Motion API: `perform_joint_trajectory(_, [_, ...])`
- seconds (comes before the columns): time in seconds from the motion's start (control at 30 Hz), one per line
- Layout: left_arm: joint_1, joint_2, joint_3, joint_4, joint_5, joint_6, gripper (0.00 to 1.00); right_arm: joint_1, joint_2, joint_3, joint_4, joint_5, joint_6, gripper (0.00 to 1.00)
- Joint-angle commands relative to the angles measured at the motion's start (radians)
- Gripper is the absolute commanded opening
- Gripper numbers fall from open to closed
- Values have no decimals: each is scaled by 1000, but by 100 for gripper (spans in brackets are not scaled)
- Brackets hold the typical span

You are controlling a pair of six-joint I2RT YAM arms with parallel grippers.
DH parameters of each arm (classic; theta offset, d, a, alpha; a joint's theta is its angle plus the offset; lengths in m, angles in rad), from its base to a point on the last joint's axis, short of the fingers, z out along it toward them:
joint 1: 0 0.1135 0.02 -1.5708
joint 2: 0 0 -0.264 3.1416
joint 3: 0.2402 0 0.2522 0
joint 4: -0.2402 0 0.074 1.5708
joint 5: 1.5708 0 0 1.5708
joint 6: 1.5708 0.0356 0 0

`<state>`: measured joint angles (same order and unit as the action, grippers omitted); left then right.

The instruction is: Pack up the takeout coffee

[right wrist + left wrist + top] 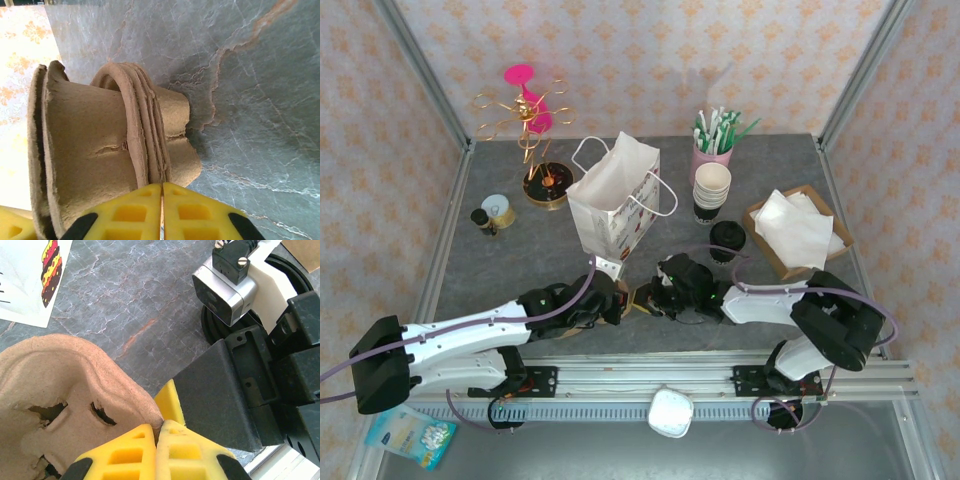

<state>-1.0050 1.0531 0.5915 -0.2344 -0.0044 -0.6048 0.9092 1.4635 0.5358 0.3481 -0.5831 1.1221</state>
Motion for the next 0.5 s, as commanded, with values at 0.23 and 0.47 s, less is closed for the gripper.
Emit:
perform_joint_trajectory(0.23, [9, -4, -18, -24, -16, -9, 0, 7, -99, 31, -166, 93, -68, 9])
perform_joint_trajectory(0.47, [9, -42, -64, 34, 30, -4, 6, 5, -152, 79, -199, 101, -97, 16])
